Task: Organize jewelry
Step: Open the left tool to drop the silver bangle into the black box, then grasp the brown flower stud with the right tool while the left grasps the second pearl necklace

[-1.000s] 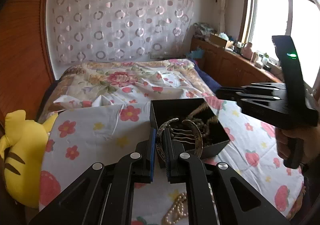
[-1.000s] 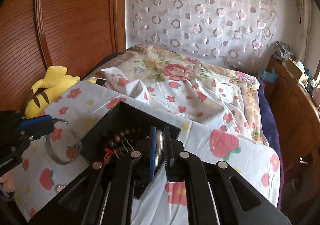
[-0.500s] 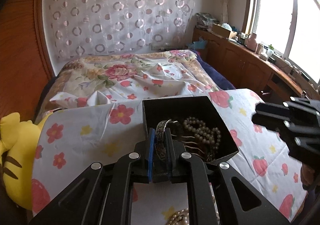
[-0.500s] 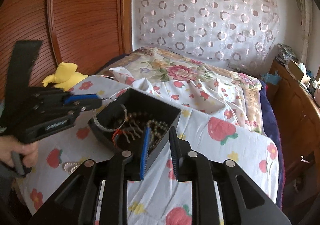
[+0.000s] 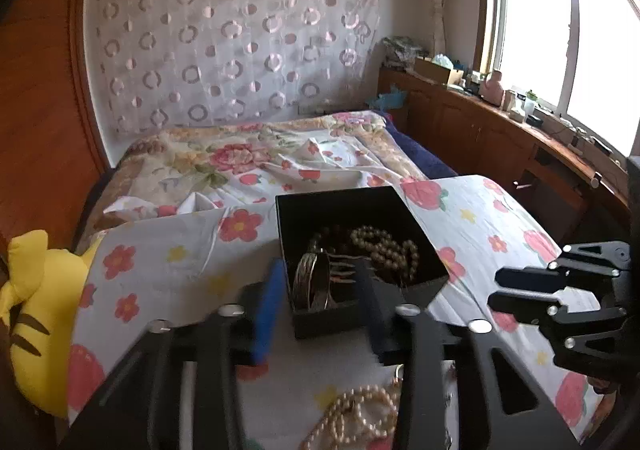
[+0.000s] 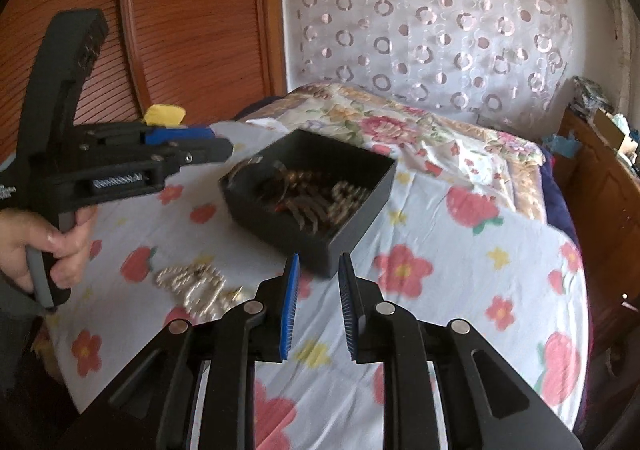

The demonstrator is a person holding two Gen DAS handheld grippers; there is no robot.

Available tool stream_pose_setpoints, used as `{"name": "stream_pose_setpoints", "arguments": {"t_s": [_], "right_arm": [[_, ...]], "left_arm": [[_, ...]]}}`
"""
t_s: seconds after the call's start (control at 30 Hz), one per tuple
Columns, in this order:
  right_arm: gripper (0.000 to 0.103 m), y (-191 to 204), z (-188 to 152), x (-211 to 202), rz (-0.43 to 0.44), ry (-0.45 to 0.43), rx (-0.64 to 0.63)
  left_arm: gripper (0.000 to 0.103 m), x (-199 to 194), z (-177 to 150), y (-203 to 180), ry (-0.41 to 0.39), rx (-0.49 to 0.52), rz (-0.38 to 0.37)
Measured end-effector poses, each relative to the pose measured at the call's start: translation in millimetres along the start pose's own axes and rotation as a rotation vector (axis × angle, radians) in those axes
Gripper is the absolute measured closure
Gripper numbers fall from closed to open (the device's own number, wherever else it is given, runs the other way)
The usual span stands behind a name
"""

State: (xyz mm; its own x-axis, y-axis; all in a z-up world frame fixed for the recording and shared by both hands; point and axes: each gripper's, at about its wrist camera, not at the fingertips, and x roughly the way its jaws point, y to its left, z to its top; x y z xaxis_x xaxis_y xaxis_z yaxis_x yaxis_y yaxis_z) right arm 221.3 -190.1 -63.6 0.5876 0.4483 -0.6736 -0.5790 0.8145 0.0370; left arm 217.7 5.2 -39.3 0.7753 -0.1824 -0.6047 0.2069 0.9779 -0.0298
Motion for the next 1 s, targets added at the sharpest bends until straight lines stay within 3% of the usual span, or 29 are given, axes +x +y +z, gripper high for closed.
{"name": "stream_pose_setpoints", "arguments": {"t_s": [0.13,0.2,0.4,0.5,0.8,0.87,0.9,1.0], "right_arm": [[0.081,10.3,-21.7,5.7,0.030,0.043,-0.005],[0.081,14.7,-29.2,9.9,0.035,0.065,-0.016],[0.080,22.4,-43.1,26.4,0.038,0.143,-0.033],[0.069,26.6,-45.5,30.7,0.040,0.164,-0.044],[0.069,31.3,-44.7,38.8,0.014,0.181,-0.067],[0.077,32.6,-44.8,38.9,0.014,0.180,-0.078],[0.087,34.2,-45.1,38.4,0.026,0.180,-0.084],[0.087,40.9,-47.1,34.3,0.011,0.177,-0.121]], "left_arm": [[0.052,-13.6,-20.1,1.1,0.000,0.003,-0.002],[0.038,-20.2,-30.8,4.1,-0.004,-0.009,-0.005],[0.013,-34.2,-60.2,10.2,-0.002,-0.025,0.013],[0.010,-38.6,-73.0,13.7,0.003,-0.033,0.016],[0.010,-46.6,-97.8,22.8,0.031,-0.033,0.029],[0.010,-46.8,-101.1,22.8,0.043,-0.032,0.021],[0.010,-46.3,-103.4,23.3,0.051,-0.030,0.019],[0.010,-44.1,-109.2,23.2,0.073,-0.024,0.023]]}}
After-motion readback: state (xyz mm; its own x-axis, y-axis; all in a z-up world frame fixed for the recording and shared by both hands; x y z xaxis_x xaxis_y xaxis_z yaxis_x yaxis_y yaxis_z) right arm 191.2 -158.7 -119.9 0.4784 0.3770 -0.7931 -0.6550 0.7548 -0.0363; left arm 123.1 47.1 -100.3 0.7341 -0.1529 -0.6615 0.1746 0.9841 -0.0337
